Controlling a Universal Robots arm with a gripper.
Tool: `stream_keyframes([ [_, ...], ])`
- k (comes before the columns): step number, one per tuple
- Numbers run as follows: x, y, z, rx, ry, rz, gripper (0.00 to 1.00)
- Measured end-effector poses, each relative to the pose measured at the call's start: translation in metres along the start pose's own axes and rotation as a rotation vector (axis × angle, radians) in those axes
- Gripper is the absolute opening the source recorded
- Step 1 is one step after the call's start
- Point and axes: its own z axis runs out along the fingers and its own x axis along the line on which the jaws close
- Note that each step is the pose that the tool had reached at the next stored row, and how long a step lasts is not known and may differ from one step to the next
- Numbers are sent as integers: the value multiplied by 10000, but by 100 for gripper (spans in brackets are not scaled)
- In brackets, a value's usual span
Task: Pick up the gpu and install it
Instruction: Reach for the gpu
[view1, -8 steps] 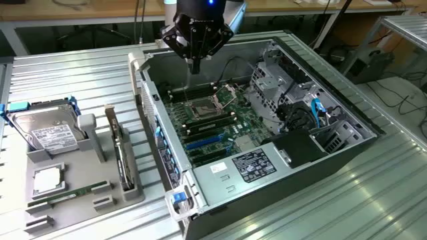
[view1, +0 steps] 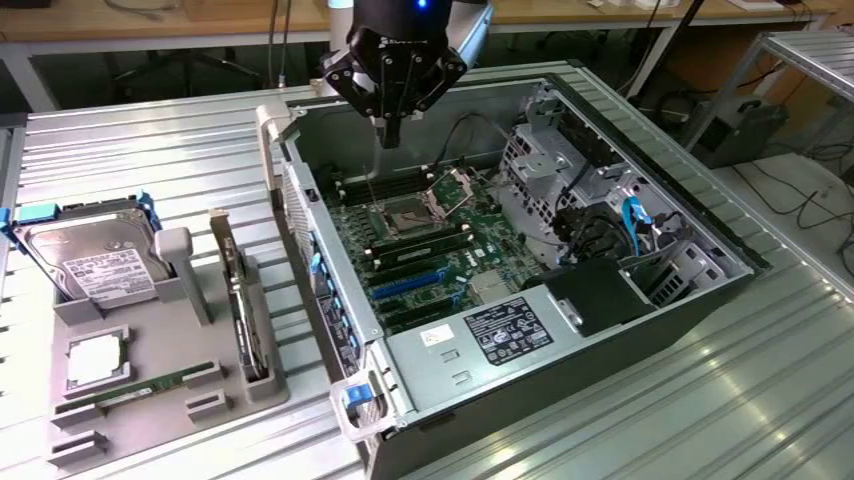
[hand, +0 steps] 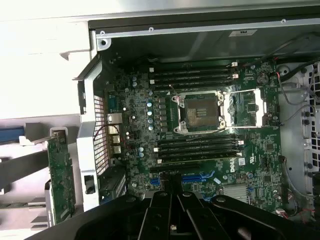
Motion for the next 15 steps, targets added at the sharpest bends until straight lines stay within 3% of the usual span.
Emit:
stream_keyframes([
  [6,0,-5,-1,1,0,0,11],
  [10,16,-72,-4,0,0,0,11],
  [15,112,-201,-12,0,-4,0,11],
])
